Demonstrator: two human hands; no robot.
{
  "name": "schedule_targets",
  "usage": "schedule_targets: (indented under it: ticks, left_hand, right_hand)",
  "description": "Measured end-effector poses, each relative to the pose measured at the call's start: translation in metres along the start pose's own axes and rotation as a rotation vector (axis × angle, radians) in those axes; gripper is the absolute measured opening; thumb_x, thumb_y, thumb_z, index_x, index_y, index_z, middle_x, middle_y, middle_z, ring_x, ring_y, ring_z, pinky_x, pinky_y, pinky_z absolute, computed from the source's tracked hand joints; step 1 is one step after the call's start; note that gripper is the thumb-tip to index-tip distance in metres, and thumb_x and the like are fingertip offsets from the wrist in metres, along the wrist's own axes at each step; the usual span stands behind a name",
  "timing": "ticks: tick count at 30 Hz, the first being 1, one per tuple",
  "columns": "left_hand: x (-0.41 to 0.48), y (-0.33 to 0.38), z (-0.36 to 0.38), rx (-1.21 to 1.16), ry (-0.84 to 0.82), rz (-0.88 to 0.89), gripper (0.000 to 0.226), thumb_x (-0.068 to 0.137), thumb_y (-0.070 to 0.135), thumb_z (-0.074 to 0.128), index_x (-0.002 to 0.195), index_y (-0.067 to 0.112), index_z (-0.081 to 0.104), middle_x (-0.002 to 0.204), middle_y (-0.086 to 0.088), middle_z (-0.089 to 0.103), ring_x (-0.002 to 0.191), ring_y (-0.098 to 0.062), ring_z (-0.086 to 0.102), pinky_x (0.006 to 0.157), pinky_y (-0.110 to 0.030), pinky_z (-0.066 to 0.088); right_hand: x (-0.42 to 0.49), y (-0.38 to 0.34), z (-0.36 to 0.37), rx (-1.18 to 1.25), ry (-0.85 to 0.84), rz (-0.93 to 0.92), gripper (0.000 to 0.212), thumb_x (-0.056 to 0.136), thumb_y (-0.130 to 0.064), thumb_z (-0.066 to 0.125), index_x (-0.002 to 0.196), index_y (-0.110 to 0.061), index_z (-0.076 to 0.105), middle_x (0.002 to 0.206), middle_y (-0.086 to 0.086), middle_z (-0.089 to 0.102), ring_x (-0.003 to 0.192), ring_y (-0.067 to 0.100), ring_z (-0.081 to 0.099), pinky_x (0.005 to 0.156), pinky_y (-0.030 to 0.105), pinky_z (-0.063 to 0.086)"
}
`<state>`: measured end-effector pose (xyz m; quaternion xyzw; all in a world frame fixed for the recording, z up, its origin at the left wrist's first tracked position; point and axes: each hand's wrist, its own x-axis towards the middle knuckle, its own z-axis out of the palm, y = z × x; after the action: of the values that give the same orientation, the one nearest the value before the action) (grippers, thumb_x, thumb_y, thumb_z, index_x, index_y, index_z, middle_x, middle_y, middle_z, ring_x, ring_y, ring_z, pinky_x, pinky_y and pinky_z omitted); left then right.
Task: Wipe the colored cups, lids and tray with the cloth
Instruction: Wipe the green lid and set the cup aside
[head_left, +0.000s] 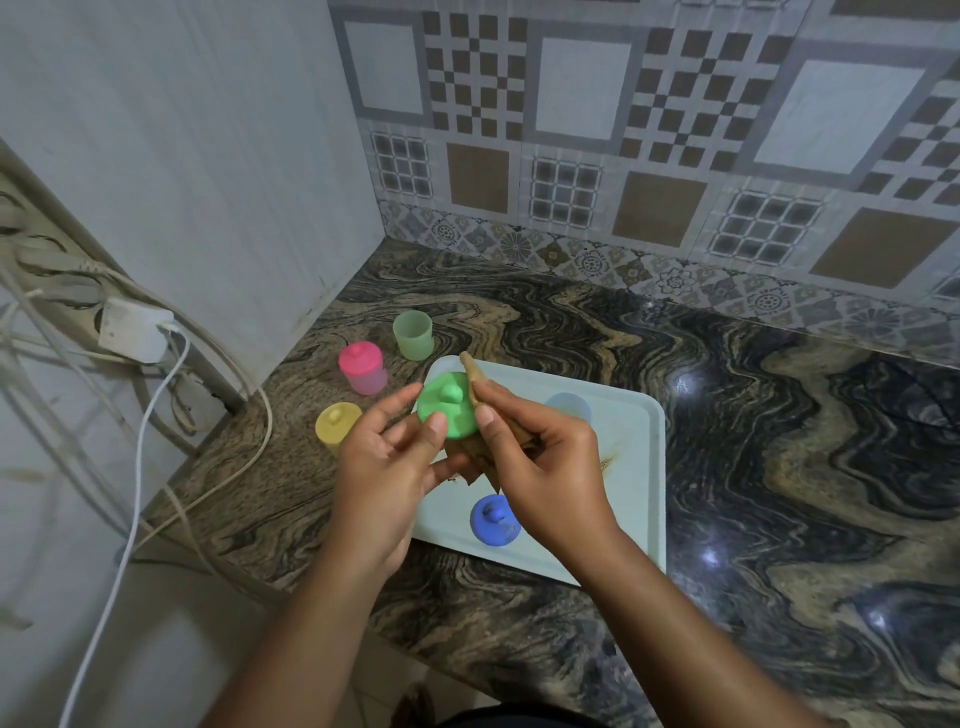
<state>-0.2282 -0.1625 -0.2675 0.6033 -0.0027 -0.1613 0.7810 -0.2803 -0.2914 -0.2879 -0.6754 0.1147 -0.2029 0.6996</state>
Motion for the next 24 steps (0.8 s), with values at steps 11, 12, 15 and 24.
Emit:
schedule_targets:
  ticks: [11,12,15,24]
  left_hand:
    - [0.001,0.003,-0.012,0.086,-0.15,-0.057,0.035,0.099,0.006,0.051,0.124,0.027,0.066,0.113,0.002,0.074,0.091,-0.009,0.069,0.072,-0.027,0.056]
    - [0.002,0.002,-0.012,0.163,-0.108,-0.014,0.036,0.098,0.005,0.054,0.121,0.03,0.068,0.114,0.003,0.074,0.087,-0.007,0.07,0.07,-0.026,0.057]
    - [0.003,-0.002,-0.011,0.394,-0.036,0.157,0.041,0.095,0.002,0.06,0.112,0.038,0.071,0.121,0.007,0.07,0.085,-0.006,0.072,0.066,-0.03,0.06]
    - [0.007,-0.008,-0.019,0.653,-0.083,0.459,0.033,0.088,0.006,0.07,0.104,0.035,0.074,0.117,0.014,0.069,0.109,-0.004,0.065,0.082,-0.024,0.055]
  right_hand:
    - [0.007,0.002,-0.005,-0.161,0.037,-0.017,0.021,0.095,-0.013,0.067,0.112,-0.019,0.078,0.112,-0.002,0.077,0.102,0.008,0.072,0.087,0.039,0.061]
    - [0.007,0.004,-0.005,-0.161,0.033,0.0,0.021,0.096,-0.013,0.067,0.113,-0.019,0.077,0.11,-0.002,0.077,0.096,0.006,0.073,0.081,0.035,0.061]
    - [0.006,0.005,-0.003,-0.141,0.028,0.022,0.021,0.096,-0.012,0.067,0.114,-0.015,0.076,0.107,0.0,0.078,0.086,0.002,0.073,0.073,0.023,0.057]
    - [0.011,0.007,-0.005,-0.123,0.031,0.039,0.025,0.098,-0.013,0.066,0.121,-0.013,0.074,0.102,-0.001,0.079,0.078,0.003,0.07,0.073,0.029,0.057]
